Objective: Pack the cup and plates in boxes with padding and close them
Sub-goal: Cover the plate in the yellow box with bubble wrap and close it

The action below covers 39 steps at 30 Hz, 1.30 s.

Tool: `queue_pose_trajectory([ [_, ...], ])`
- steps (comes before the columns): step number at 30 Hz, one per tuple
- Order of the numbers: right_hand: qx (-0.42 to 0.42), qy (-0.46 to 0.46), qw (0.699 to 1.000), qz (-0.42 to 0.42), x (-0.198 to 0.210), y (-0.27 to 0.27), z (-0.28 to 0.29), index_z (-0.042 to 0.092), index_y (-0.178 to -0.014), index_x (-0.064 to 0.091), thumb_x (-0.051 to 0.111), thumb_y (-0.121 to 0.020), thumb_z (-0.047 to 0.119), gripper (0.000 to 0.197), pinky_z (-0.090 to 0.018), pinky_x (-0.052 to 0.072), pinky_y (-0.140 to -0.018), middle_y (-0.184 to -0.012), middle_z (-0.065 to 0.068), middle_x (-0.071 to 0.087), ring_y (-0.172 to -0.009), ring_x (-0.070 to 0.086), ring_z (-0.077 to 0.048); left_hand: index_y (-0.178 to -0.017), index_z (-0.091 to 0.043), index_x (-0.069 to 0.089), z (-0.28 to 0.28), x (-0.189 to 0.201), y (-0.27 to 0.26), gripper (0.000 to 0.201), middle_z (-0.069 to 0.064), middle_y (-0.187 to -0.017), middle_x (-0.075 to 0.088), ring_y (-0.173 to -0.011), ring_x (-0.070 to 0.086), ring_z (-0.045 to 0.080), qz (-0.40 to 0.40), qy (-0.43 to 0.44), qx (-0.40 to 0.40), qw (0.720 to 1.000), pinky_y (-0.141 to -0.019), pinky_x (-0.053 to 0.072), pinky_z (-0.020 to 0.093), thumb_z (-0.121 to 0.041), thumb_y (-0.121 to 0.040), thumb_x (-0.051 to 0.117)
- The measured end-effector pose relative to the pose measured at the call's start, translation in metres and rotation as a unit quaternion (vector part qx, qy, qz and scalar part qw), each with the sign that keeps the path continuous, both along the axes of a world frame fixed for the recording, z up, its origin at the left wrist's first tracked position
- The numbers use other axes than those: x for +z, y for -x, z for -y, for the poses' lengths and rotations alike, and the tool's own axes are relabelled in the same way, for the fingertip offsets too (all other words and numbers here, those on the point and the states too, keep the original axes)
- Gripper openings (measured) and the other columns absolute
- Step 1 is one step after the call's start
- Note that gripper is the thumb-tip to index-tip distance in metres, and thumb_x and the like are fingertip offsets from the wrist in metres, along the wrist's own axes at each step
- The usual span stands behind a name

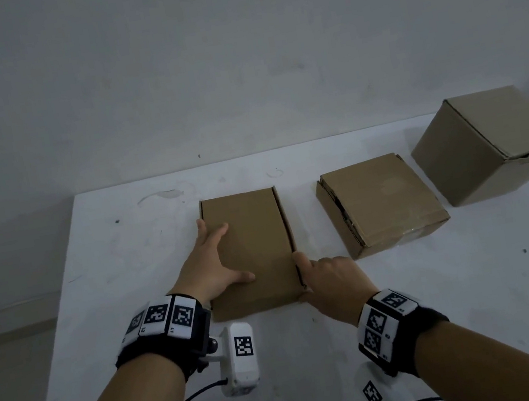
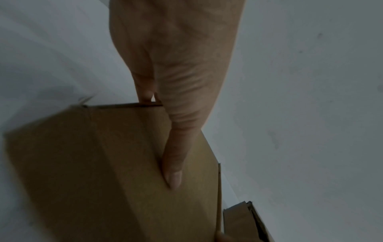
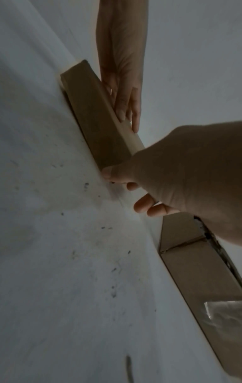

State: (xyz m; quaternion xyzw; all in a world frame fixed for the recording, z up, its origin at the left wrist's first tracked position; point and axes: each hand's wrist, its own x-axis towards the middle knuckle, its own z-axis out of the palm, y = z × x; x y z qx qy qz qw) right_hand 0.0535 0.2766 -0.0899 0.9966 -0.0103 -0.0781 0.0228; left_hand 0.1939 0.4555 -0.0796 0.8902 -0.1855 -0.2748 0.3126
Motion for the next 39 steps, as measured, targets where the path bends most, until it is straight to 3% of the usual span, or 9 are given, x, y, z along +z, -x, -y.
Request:
queue_pose_trajectory([
  [3,0.028,0.043,0.999,0.006,-0.007,-0.003,0.001,0.004,-0.11,0.057,0.085,-0.053,0.051,0.079,-0.02,0.03,-0.037,-0.047,0.005,0.054,-0.036,0.047,-0.013,-0.149,-0.031,0.021,0.002,0.002,-0.003,0.111,-0.007,-0.159,-0.012,-0.145,0.014,0.017,0.001,0.02,0.005,1.0,-0.111,0.025,0.031,-0.03,-0.06,0.088],
  [7,0.024,0.036,0.999,0.017,-0.01,0.001,-0.007,0.001,-0.116,0.042,0.088,-0.051,0.037,0.088,-0.022,0.034,-0.041,-0.054,0.001,0.056,-0.04,0.049,-0.015,-0.149,-0.031,0.02,0.0,0.002,-0.008,0.108,-0.01,-0.159,-0.007,-0.145,0.014,0.014,-0.007,0.02,0.0,1.0,-0.112,0.024,0.031,-0.029,-0.064,0.086],
  [9,-0.009,0.018,1.0,0.011,0.002,-0.003,-0.01,0.006,-0.122,0.039,0.074,-0.071,0.046,0.073,-0.032,0.045,-0.058,-0.086,-0.004,0.062,-0.066,0.059,-0.021,-0.149,-0.03,0.021,-0.008,0.002,-0.009,0.097,-0.011,-0.159,0.004,-0.143,0.02,0.014,-0.019,0.049,0.017,0.998,-0.112,0.026,0.03,-0.027,-0.073,0.08],
  [12,-0.019,-0.015,0.999,0.03,0.021,-0.012,-0.015,0.015,-0.128,0.041,0.067,-0.067,0.066,0.084,-0.043,0.046,-0.079,-0.114,-0.012,0.052,-0.098,0.055,-0.032,-0.141,-0.026,0.04,-0.028,-0.008,-0.01,0.058,-0.006,-0.145,0.041,-0.128,0.045,0.016,-0.054,0.125,0.113,0.984,-0.107,0.038,0.034,-0.03,-0.089,0.064],
  [15,0.031,-0.049,0.998,-0.032,0.021,-0.029,-0.022,0.035,-0.148,0.0,0.062,-0.071,0.068,0.105,-0.056,0.021,-0.111,-0.155,-0.016,0.01,-0.142,0.012,-0.039,-0.113,-0.01,0.06,-0.046,-0.021,-0.006,0.026,0.012,-0.11,0.067,-0.093,0.063,0.023,-0.12,0.145,0.239,0.953,-0.086,0.051,0.036,-0.028,-0.098,0.048],
  [19,0.057,-0.04,0.993,-0.1,0.008,-0.045,-0.024,0.042,-0.144,-0.02,0.054,-0.081,0.063,0.1,-0.054,0.002,-0.116,-0.155,-0.015,-0.022,-0.143,-0.016,-0.038,-0.089,-0.004,0.062,-0.059,-0.016,0.008,0.022,0.009,-0.075,0.068,-0.068,0.062,0.022,-0.234,0.175,0.295,0.909,-0.062,0.052,0.027,-0.013,-0.098,0.044],
  [24,0.061,-0.007,0.992,-0.108,0.001,-0.047,-0.023,0.04,-0.142,-0.026,0.05,-0.083,0.065,0.099,-0.053,0.0,-0.115,-0.155,-0.016,-0.023,-0.143,-0.016,-0.039,-0.092,-0.005,0.06,-0.074,-0.019,0.016,0.011,0.006,-0.079,0.069,-0.056,0.065,0.008,-0.269,0.201,0.265,0.904,-0.058,0.054,0.022,-0.01,-0.096,0.051],
  [32,0.054,-0.005,0.992,-0.113,0.003,-0.048,-0.027,0.039,-0.14,-0.029,0.05,-0.082,0.066,0.102,-0.054,0.0,-0.115,-0.155,-0.017,-0.023,-0.143,-0.016,-0.039,-0.084,-0.013,0.061,-0.072,-0.013,0.018,0.007,0.002,-0.078,0.066,-0.058,0.061,0.01,-0.274,0.083,0.162,0.944,-0.053,0.052,0.018,-0.013,-0.091,0.061],
  [39,0.053,-0.01,0.992,-0.116,0.003,-0.047,-0.026,0.039,-0.14,-0.028,0.051,-0.081,0.066,0.102,-0.053,-0.001,-0.115,-0.155,-0.017,-0.022,-0.143,-0.015,-0.039,-0.085,-0.008,0.063,-0.074,-0.014,0.023,0.006,0.003,-0.07,0.067,-0.051,0.062,0.005,-0.313,0.098,0.136,0.935,-0.056,0.054,0.018,-0.005,-0.09,0.061],
])
